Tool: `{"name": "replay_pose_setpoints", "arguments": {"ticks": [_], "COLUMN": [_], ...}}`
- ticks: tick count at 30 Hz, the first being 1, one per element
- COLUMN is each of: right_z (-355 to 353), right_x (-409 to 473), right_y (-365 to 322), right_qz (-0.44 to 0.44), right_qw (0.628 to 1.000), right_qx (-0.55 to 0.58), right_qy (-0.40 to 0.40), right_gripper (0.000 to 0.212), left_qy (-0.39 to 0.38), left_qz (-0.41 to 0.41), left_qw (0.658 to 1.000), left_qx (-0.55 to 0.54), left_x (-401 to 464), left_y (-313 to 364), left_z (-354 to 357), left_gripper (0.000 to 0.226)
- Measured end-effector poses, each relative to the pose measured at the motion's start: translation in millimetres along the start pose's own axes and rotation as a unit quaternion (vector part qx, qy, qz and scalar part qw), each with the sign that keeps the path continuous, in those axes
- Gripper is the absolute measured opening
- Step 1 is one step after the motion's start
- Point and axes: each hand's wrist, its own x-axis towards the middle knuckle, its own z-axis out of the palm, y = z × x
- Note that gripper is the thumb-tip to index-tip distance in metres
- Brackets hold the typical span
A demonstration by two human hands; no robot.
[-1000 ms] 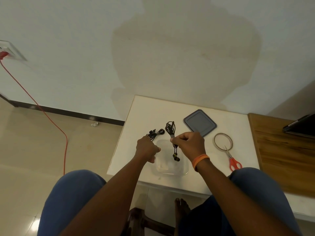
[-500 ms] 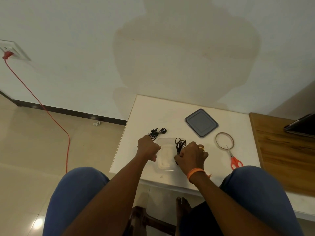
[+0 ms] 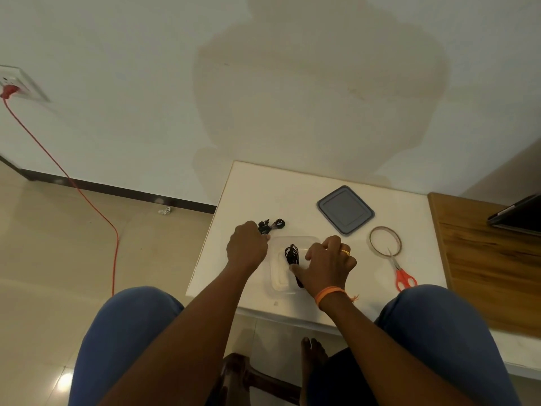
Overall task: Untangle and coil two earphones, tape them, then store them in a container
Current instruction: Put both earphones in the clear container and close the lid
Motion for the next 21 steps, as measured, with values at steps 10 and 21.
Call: {"name": "replay_pose_setpoints", "arguments": {"ticks": [10, 21], "right_z": [5, 3], "right_x": [-1, 5], "right_y": [5, 3], "right_qz": [0.007, 0.039], "right_qw": [0.978, 0.981], "right_qx": [0.206, 0.191], "right_qy": [-0.023, 0.007], "right_gripper": [0.051, 0.058], "left_qy": [0.023, -0.021], "left_qz": [0.158, 0.049], "left_qw": [0.969, 0.997], "left_qx": [0.189, 0.05], "left_x": [9, 13], "left_y": [-19, -13], "left_z": [21, 18], "left_gripper": [0.033, 0.026]}}
